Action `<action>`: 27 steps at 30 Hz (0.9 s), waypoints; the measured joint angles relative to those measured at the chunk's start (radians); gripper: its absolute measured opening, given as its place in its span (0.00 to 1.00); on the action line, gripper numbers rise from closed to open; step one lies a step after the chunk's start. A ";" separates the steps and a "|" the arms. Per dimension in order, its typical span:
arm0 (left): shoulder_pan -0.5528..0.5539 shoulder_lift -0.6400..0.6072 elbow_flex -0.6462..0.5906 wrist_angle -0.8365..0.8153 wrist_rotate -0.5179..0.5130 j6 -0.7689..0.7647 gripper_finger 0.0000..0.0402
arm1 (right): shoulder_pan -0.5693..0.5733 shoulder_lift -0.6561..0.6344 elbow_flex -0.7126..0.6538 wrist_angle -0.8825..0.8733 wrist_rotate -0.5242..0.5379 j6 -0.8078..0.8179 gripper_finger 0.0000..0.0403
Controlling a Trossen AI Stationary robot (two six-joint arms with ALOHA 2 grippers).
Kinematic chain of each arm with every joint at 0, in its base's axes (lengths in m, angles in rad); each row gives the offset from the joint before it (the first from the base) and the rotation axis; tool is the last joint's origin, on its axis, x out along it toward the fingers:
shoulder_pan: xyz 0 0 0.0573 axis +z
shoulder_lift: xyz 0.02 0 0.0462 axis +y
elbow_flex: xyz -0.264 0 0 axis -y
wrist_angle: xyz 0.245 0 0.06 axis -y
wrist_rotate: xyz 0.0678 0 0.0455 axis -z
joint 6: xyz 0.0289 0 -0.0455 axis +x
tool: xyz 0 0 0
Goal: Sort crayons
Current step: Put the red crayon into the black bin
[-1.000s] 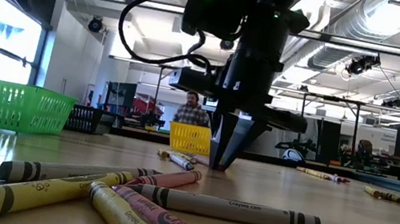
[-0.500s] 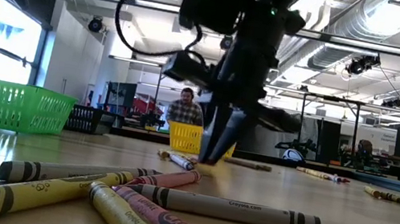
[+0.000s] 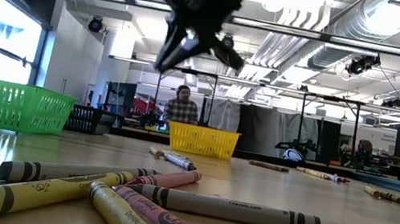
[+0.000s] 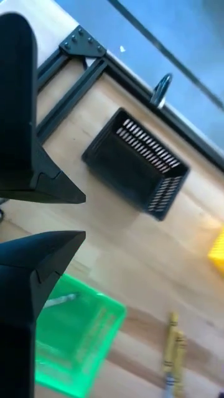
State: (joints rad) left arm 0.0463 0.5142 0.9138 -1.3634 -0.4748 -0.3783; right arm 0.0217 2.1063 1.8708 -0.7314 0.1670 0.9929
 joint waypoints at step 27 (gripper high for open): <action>-0.001 -0.090 -0.477 1.198 0.027 -0.047 0.21 | -0.006 -0.002 0.146 -0.030 0.086 -0.168 0.03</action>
State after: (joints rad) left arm 0.0456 0.4243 0.4366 -0.1657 -0.4475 -0.4256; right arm 0.0158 2.1044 2.0167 -0.7614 0.2527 0.8249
